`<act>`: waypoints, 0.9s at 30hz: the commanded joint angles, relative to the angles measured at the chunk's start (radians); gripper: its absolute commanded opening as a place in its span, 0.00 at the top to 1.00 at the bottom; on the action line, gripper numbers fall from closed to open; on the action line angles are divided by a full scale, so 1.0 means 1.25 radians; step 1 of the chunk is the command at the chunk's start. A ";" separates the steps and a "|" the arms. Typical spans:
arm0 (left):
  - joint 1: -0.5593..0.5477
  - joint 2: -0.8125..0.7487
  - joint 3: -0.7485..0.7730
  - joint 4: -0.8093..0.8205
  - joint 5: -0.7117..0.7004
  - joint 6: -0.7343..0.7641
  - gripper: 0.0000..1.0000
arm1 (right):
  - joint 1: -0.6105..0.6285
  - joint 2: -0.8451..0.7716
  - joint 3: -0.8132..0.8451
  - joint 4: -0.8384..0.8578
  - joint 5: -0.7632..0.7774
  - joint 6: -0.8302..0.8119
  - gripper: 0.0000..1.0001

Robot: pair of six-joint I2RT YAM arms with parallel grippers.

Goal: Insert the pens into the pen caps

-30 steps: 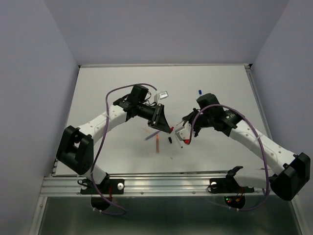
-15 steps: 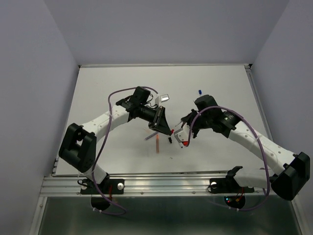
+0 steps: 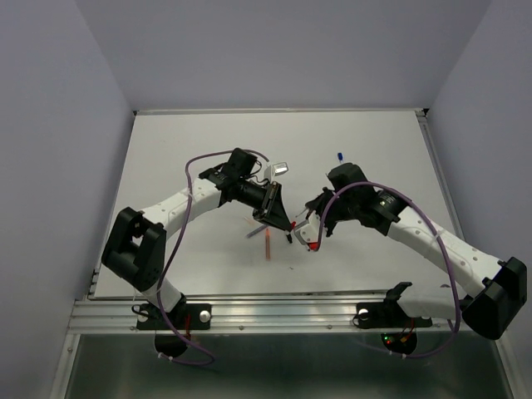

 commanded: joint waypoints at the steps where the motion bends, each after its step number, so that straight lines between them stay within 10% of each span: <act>1: -0.004 0.003 0.025 -0.014 0.008 0.010 1.00 | 0.012 -0.019 0.030 -0.003 -0.003 0.001 0.99; 27: -0.004 0.002 0.033 -0.020 0.005 0.019 1.00 | 0.027 -0.018 0.046 -0.040 -0.031 0.003 0.99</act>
